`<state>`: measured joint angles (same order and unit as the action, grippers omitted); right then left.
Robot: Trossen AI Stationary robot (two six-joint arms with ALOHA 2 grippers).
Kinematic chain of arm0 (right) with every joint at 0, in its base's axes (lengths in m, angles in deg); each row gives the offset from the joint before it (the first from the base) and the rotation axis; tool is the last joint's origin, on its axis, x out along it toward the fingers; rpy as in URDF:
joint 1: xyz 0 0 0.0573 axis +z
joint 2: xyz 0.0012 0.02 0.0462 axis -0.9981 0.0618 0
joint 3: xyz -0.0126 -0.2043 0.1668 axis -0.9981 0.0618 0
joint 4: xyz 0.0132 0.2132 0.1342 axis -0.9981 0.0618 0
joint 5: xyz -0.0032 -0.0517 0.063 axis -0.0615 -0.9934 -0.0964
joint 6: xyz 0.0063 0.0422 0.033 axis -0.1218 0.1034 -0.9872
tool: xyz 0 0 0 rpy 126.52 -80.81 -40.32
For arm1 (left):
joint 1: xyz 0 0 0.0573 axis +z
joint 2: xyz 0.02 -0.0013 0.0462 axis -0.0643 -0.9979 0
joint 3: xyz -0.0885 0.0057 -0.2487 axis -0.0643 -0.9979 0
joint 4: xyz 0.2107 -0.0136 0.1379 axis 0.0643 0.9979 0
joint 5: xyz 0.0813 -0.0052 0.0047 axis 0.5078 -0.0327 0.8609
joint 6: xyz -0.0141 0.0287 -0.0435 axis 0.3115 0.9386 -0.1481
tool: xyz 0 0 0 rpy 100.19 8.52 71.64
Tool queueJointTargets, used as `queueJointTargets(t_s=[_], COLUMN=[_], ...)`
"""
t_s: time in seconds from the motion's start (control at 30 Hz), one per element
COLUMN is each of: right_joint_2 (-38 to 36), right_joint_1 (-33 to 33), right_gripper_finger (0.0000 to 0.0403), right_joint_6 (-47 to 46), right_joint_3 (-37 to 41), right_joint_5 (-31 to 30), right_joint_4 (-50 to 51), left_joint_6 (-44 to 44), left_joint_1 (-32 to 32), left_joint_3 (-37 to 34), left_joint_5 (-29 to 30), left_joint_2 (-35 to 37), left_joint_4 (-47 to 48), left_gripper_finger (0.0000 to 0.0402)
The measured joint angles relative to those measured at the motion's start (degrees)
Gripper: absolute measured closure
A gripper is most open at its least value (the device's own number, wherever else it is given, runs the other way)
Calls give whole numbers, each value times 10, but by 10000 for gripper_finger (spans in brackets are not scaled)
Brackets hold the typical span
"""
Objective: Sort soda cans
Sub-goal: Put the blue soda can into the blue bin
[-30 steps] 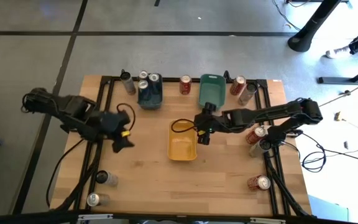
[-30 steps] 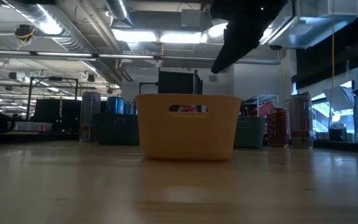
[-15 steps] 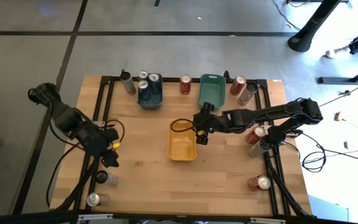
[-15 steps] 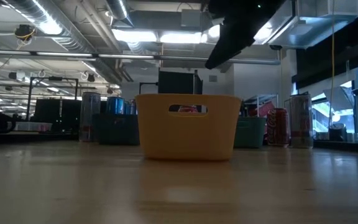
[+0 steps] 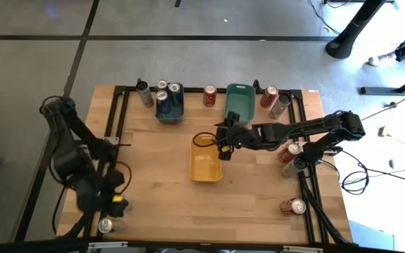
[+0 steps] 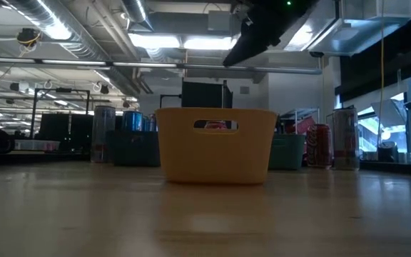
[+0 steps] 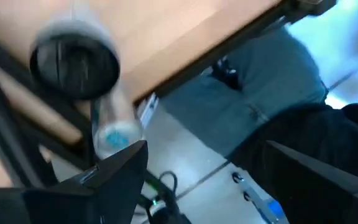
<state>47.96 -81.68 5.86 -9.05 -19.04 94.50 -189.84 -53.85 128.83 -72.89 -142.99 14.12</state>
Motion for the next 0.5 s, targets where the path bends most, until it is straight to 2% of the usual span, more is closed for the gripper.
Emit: queueJointTargets(t_s=[0.23, 0.33, 0.5], right_joint_2=[0, 0, 0], right_joint_1=[-4, -4, -5], right_gripper_finger=[123, 123, 123], right_joint_6=[3, 11, 19], right_joint_3=[0, 0, 0], right_joint_5=[5, 5, 5], right_joint_4=[-17, -30, -47], left_joint_6=[-110, -109, -82], left_joint_1=[-70, -80, -85], left_joint_3=[73, 73, 73], left_joint_5=[-1, 0, 0], left_joint_2=[-93, -122, -153], left_joint_4=[104, 137, 138], left_gripper_finger=[94, 94, 94])
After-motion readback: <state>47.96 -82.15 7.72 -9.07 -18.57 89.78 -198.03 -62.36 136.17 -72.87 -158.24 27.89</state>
